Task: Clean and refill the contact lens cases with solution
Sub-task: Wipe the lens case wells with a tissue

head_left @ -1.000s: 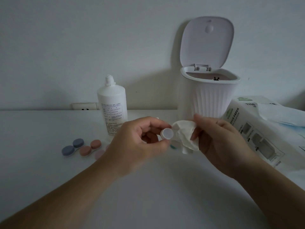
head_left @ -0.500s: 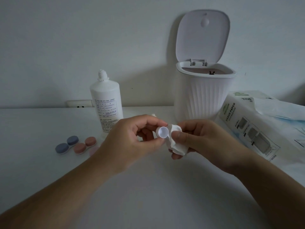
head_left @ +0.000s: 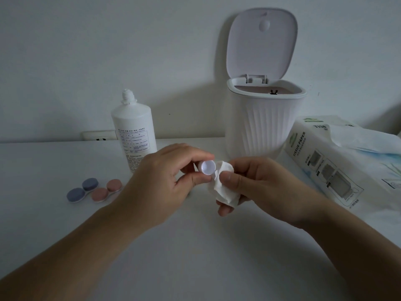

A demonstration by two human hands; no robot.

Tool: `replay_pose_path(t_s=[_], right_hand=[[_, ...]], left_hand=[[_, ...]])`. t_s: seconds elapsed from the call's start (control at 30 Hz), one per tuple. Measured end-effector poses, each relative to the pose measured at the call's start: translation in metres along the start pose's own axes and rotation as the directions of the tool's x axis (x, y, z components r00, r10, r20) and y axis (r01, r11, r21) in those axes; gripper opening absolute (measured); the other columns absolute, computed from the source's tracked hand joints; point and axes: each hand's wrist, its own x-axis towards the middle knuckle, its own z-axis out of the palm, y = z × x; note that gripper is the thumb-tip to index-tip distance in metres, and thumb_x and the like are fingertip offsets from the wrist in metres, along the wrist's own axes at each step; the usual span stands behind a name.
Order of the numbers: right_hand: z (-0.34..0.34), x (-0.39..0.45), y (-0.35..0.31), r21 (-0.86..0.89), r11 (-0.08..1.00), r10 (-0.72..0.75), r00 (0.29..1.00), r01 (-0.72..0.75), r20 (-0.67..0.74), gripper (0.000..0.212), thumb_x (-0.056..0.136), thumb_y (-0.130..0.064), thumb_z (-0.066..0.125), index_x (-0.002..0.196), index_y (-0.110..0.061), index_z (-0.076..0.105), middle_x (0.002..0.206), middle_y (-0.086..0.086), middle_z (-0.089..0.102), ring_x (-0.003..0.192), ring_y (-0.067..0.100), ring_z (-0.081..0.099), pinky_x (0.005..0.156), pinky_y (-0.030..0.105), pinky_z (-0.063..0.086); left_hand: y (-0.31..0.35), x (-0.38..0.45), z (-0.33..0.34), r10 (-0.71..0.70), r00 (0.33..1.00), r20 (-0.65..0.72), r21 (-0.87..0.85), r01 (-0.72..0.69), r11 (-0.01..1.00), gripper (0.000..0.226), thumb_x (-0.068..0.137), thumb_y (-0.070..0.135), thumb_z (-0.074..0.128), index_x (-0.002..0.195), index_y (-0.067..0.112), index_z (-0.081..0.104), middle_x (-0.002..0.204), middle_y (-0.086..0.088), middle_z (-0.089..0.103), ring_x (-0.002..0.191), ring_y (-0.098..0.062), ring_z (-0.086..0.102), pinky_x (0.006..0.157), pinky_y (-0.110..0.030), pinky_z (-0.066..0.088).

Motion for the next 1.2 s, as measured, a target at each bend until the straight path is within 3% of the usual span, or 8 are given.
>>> replay_pose_path(t_s=[0.17, 0.27, 0.43, 0.53, 0.63, 0.8, 0.93, 1.2], right_hand=[[-0.003, 0.001, 0.003, -0.064, 0.996, -0.059, 0.995, 0.054, -0.081, 0.031, 0.093, -0.029, 0.058, 0.100, -0.001, 0.071, 0.084, 0.015, 0.075, 0.071, 0.031, 0.074, 0.071, 0.035, 0.062], [-0.002, 0.001, 0.004, -0.033, 0.996, -0.084, 0.991, 0.080, -0.107, 0.030, 0.092, -0.029, 0.058, 0.097, -0.002, 0.071, 0.083, 0.015, 0.075, 0.068, 0.029, 0.074, 0.068, 0.030, 0.060], [-0.002, 0.001, 0.006, -0.117, 0.992, -0.066, 0.994, 0.056, -0.085, 0.032, 0.096, -0.034, 0.062, 0.093, -0.004, 0.070, 0.077, 0.011, 0.074, 0.065, 0.026, 0.074, 0.067, 0.035, 0.061], [0.000, 0.001, 0.007, -0.204, 0.979, -0.022, 0.999, 0.015, -0.030, 0.031, 0.092, -0.035, 0.063, 0.087, -0.005, 0.069, 0.074, 0.010, 0.074, 0.064, 0.028, 0.075, 0.069, 0.044, 0.061], [0.000, 0.000, 0.007, -0.190, 0.982, -0.016, 0.999, 0.009, -0.032, 0.029, 0.092, -0.034, 0.063, 0.085, -0.006, 0.070, 0.075, 0.010, 0.075, 0.063, 0.029, 0.075, 0.067, 0.039, 0.060], [-0.002, 0.001, 0.005, -0.114, 0.992, -0.075, 0.990, 0.061, -0.122, 0.028, 0.093, -0.032, 0.067, 0.087, -0.005, 0.072, 0.073, 0.013, 0.074, 0.061, 0.027, 0.073, 0.064, 0.031, 0.059], [0.000, 0.000, 0.002, -0.022, 0.994, -0.113, 0.978, 0.111, -0.176, 0.032, 0.086, -0.035, 0.062, 0.086, -0.004, 0.072, 0.070, 0.013, 0.073, 0.058, 0.026, 0.070, 0.063, 0.028, 0.058], [0.001, -0.001, 0.008, -0.170, 0.985, -0.028, 0.999, 0.021, -0.042, 0.028, 0.095, -0.029, 0.066, 0.087, -0.002, 0.071, 0.075, 0.011, 0.075, 0.061, 0.028, 0.073, 0.064, 0.039, 0.059]], left_hand=[[0.004, -0.006, 0.002, -0.118, 0.993, 0.032, -0.120, 0.121, 0.985, 0.021, 0.072, 0.028, 0.087, 0.086, 0.019, 0.073, 0.074, 0.022, 0.066, 0.073, -0.005, 0.066, 0.066, -0.007, 0.045], [0.007, -0.006, 0.006, -0.104, 0.994, 0.041, -0.131, 0.108, 0.985, 0.024, 0.071, 0.026, 0.088, 0.081, 0.015, 0.069, 0.074, 0.024, 0.064, 0.070, -0.009, 0.066, 0.063, -0.010, 0.046], [0.003, -0.004, 0.003, -0.137, 0.989, 0.061, -0.122, 0.144, 0.982, 0.021, 0.076, 0.018, 0.085, 0.094, 0.014, 0.074, 0.078, 0.013, 0.067, 0.079, -0.007, 0.066, 0.071, -0.009, 0.047], [-0.001, -0.001, -0.001, -0.056, 0.990, 0.133, -0.047, 0.062, 0.997, 0.024, 0.083, 0.023, 0.078, 0.106, 0.015, 0.076, 0.085, 0.005, 0.069, 0.081, -0.009, 0.064, 0.075, -0.018, 0.049], [0.000, 0.001, 0.000, -0.028, 0.991, 0.129, -0.030, 0.032, 0.999, 0.028, 0.082, 0.024, 0.073, 0.107, 0.012, 0.076, 0.085, 0.004, 0.069, 0.081, -0.009, 0.062, 0.073, -0.020, 0.048], [0.004, -0.002, 0.000, -0.078, 0.996, 0.041, -0.085, 0.082, 0.993, 0.024, 0.074, 0.028, 0.084, 0.089, 0.012, 0.075, 0.077, 0.016, 0.066, 0.077, -0.002, 0.064, 0.072, -0.005, 0.043], [0.012, -0.005, 0.006, -0.071, 0.997, 0.014, -0.116, 0.072, 0.991, 0.033, 0.072, 0.038, 0.081, 0.077, 0.008, 0.068, 0.072, 0.014, 0.063, 0.068, -0.010, 0.063, 0.063, -0.011, 0.045], [-0.001, -0.003, 0.001, -0.114, 0.984, 0.135, -0.112, 0.129, 0.985, 0.024, 0.077, 0.014, 0.083, 0.100, 0.015, 0.076, 0.086, 0.014, 0.069, 0.083, -0.002, 0.065, 0.078, -0.007, 0.044]])
